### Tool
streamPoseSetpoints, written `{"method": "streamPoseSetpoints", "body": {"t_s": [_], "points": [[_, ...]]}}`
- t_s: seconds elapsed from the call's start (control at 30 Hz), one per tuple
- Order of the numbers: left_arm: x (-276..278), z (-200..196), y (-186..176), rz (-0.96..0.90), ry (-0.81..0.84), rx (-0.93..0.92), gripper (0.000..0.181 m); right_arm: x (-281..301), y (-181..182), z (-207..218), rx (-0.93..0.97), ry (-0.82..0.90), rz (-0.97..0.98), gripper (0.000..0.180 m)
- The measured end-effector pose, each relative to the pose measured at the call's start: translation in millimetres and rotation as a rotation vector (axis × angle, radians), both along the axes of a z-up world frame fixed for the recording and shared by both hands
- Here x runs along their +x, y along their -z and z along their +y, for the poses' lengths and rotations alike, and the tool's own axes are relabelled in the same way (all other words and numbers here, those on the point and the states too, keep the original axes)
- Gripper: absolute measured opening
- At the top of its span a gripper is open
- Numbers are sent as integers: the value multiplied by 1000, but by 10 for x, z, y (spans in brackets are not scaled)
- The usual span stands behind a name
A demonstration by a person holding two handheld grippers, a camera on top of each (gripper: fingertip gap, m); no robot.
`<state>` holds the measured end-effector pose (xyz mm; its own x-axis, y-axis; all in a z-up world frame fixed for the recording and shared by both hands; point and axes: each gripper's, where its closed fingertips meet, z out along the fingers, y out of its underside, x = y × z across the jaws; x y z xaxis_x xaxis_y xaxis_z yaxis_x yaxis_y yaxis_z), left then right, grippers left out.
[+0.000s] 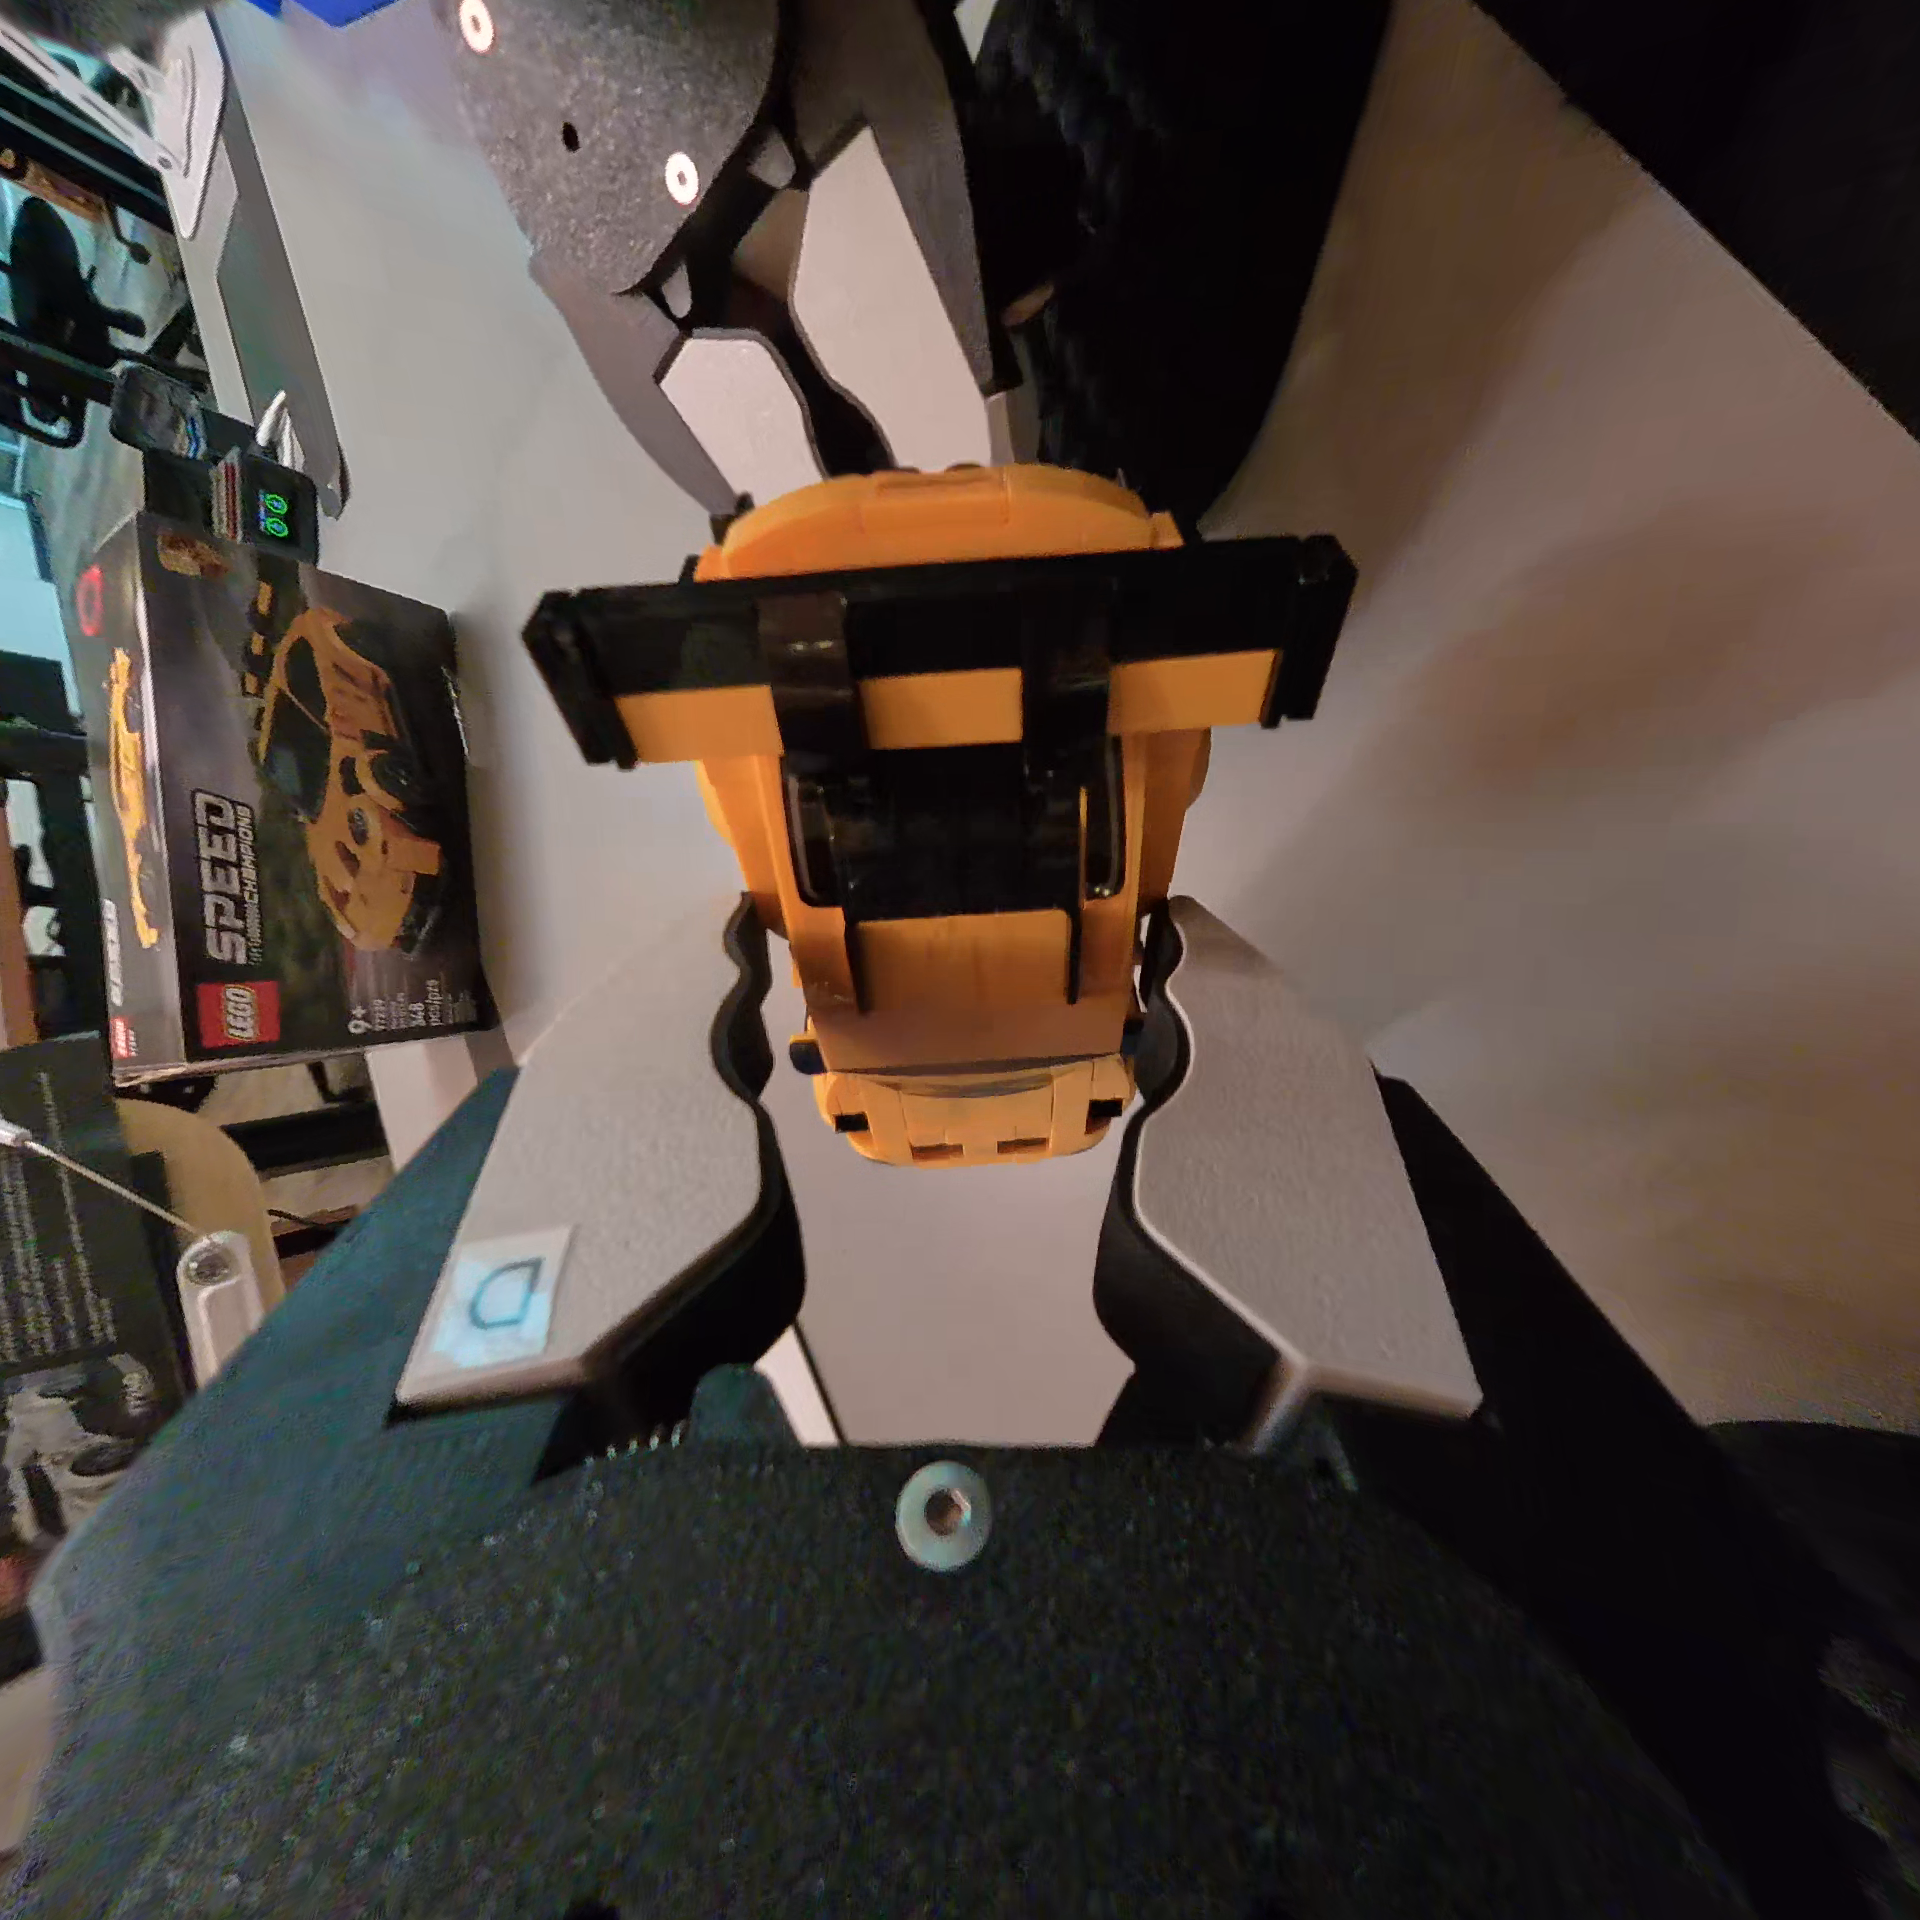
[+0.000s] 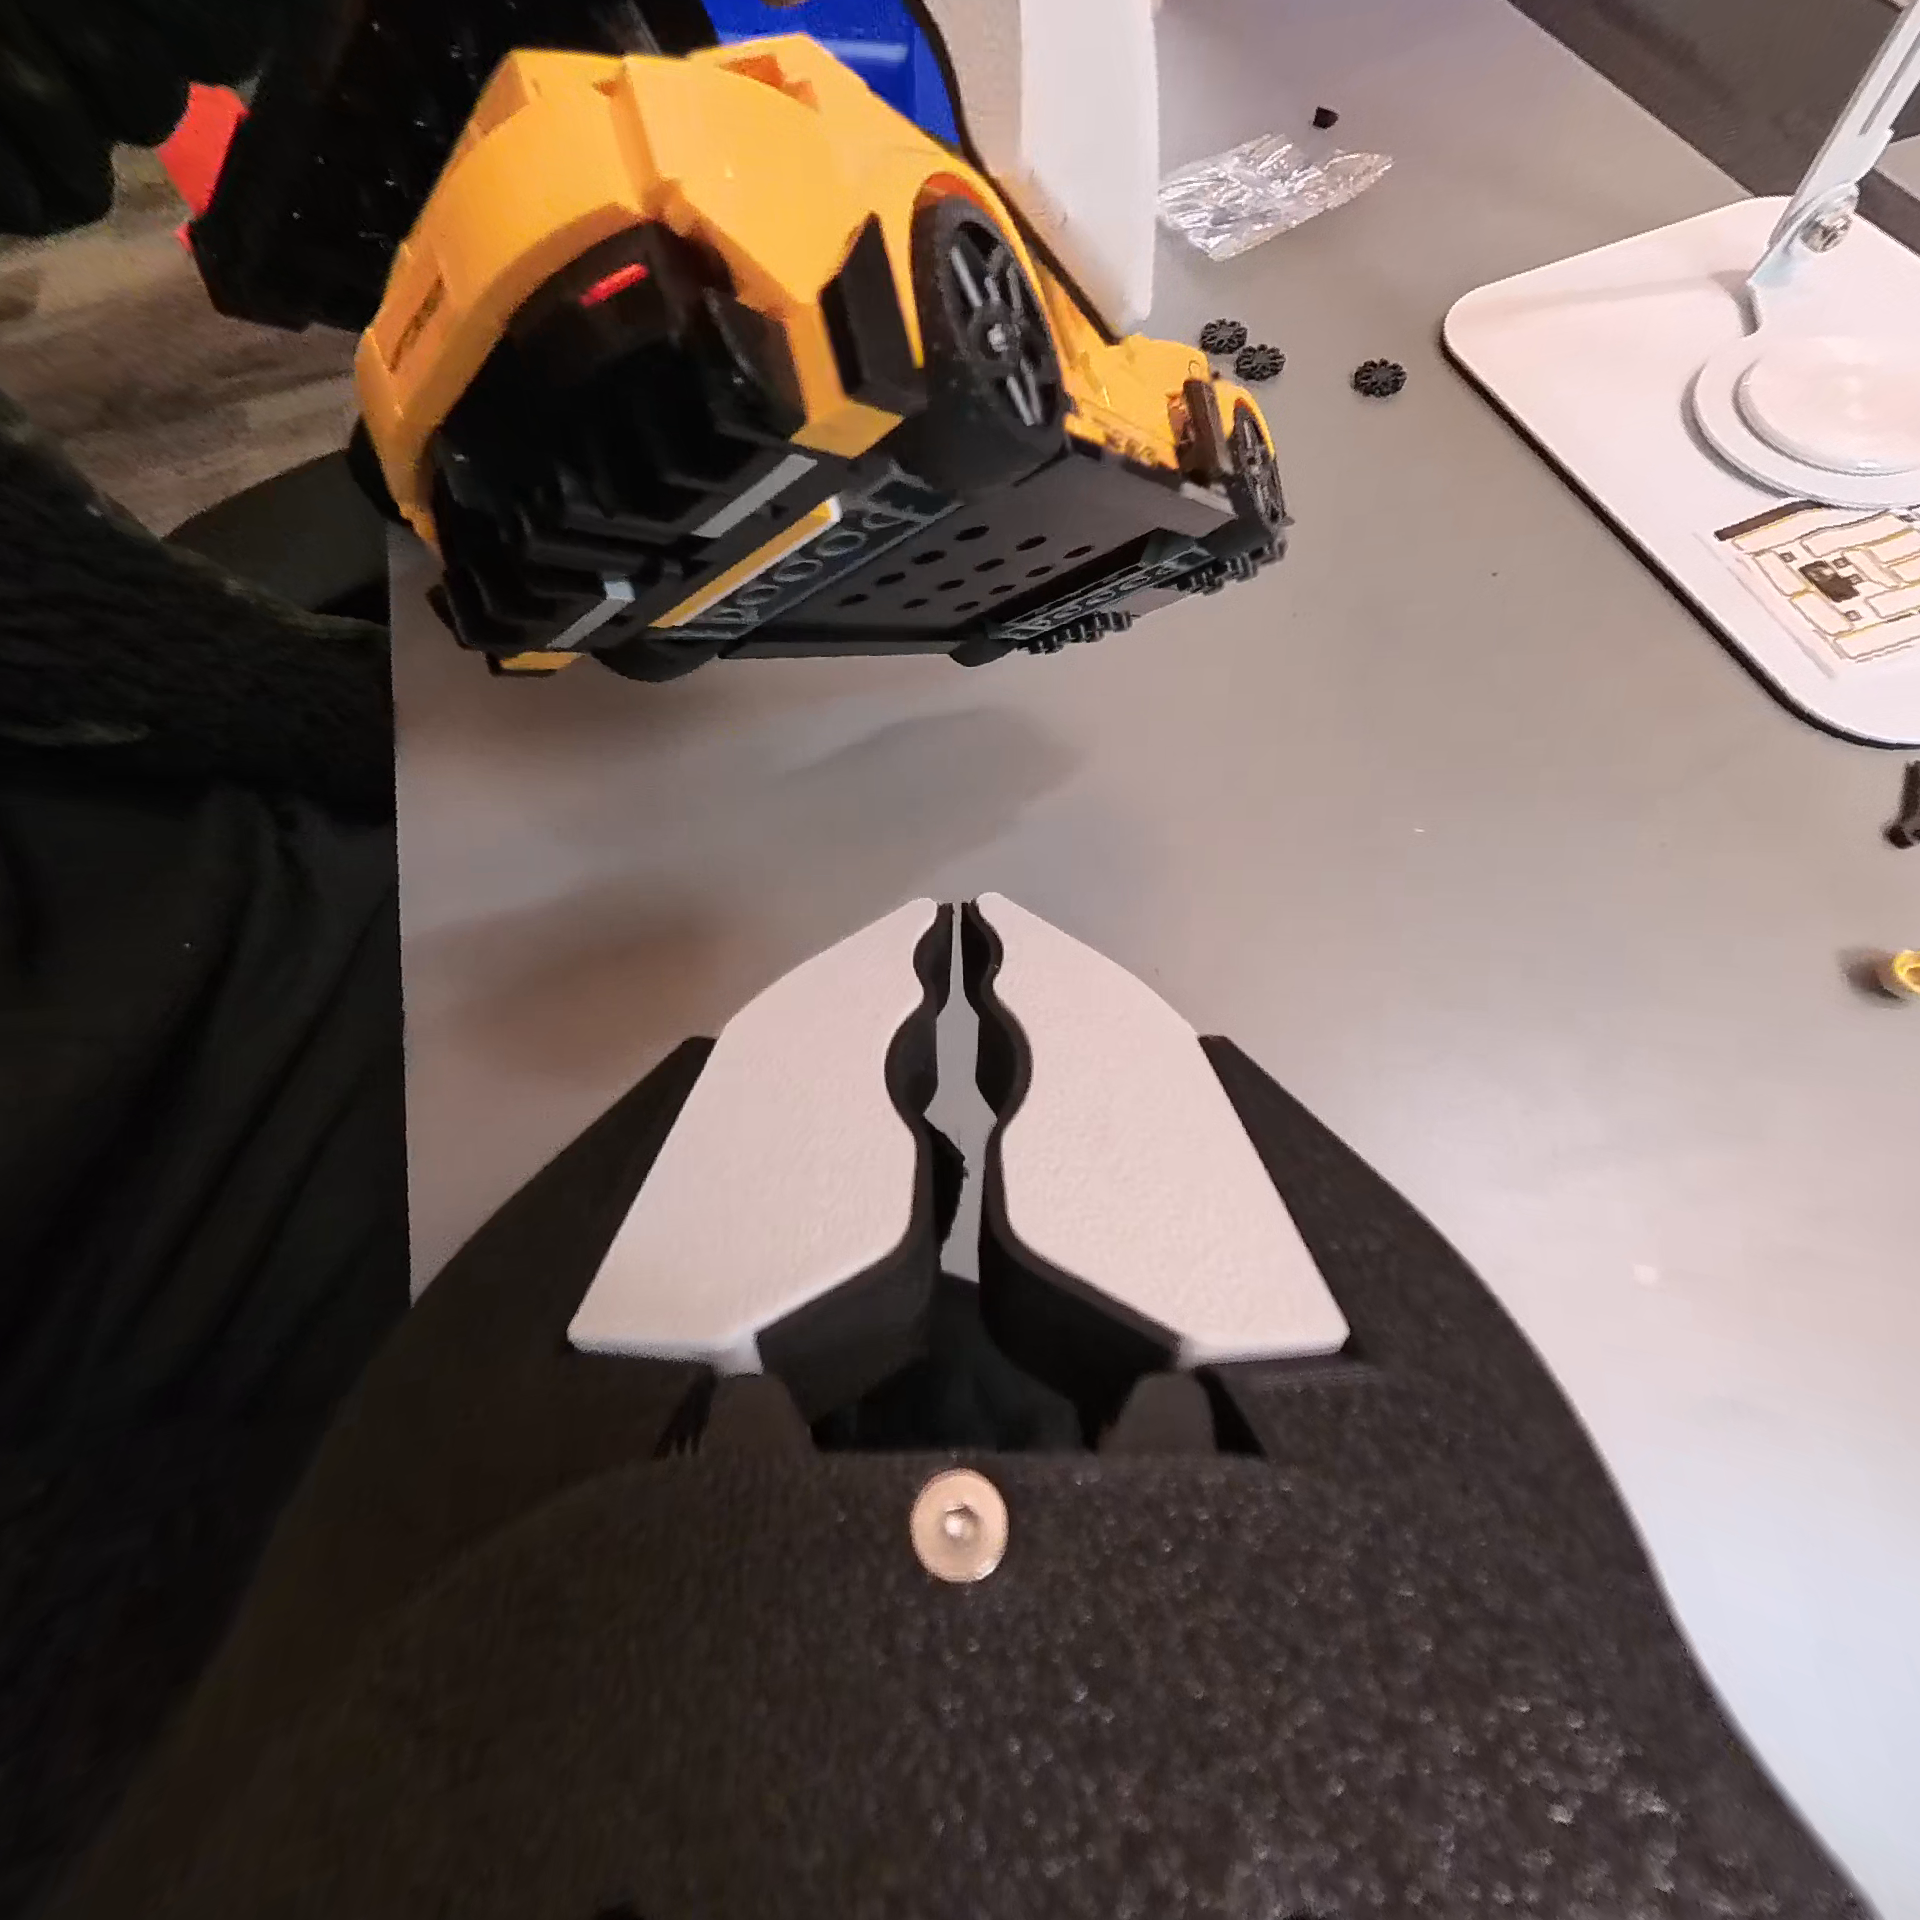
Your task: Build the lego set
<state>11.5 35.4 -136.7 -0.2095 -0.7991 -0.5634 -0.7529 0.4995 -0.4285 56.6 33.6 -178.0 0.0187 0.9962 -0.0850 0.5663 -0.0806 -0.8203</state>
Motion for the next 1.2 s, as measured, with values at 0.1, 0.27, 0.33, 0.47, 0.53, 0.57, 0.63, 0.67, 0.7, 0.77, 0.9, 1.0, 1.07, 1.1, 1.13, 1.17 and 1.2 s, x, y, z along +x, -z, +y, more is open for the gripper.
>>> {"method": "streamPoseSetpoints", "body": {"t_s": [0.1, 0.27, 0.33, 0.47, 0.53, 0.57, 0.63, 0.67, 0.7, 0.77, 0.9, 1.0, 1.07, 1.1, 1.13, 1.17, 1.2], "points": [[15, -18, -8, 30, 17, 39, 69, 13, 1, 15, 11, -16, -17, 1], [24, -36, -3, 94, 44, 89, 69, 7, 3, 35, 33, -36, -30, 1], [28, -39, 6, 126, 57, 113, 68, -2, 9, 40, 38, -42, -31, 1], [67, -93, 29, 158, 82, 122, 67, -18, 37, 53, 43, -48, -33, 1], [85, -113, 57, 168, 86, 119, 67, -29, 51, 59, 42, -48, -31, 1], [90, -119, 74, 174, 91, 122, 66, -33, 59, 63, 45, -48, -32, 1], [91, -130, 118, 190, 90, 112, 66, -40, 81, 69, 51, -47, -34, 1], [90, -131, 141, 197, 91, 110, 67, -45, 93, 73, 52, -46, -36, 1], [87, -131, 165, 206, 91, 109, 67, -48, 105, 74, 52, -45, -37, 1], [75, -129, 214, 221, 86, 97, 66, -52, 128, 78, 53, -43, -39, 1], [50, -106, 291, 229, 73, 69, 66, -54, 172, 81, 53, -37, -45, 1], [29, -86, 376, 246, 65, 50, 66, -45, 199, 84, 44, -30, -46, 1], [20, -80, 413, 250, 60, 39, 66, -35, 214, 88, 35, -23, -43, 1], [18, -77, 420, 250, 58, 32, 66, -29, 221, 88, 31, -20, -43, 1], [14, -69, 423, 253, 55, 28, 66, -25, 227, 88, 29, -18, -42, 1], [10, -58, 427, 255, 53, 25, 66, -22, 233, 89, 29, -14, -42, 1], [8, -44, 430, 258, 48, 23, 66, -19, 241, 93, 30, -9, -44, 1]]}}
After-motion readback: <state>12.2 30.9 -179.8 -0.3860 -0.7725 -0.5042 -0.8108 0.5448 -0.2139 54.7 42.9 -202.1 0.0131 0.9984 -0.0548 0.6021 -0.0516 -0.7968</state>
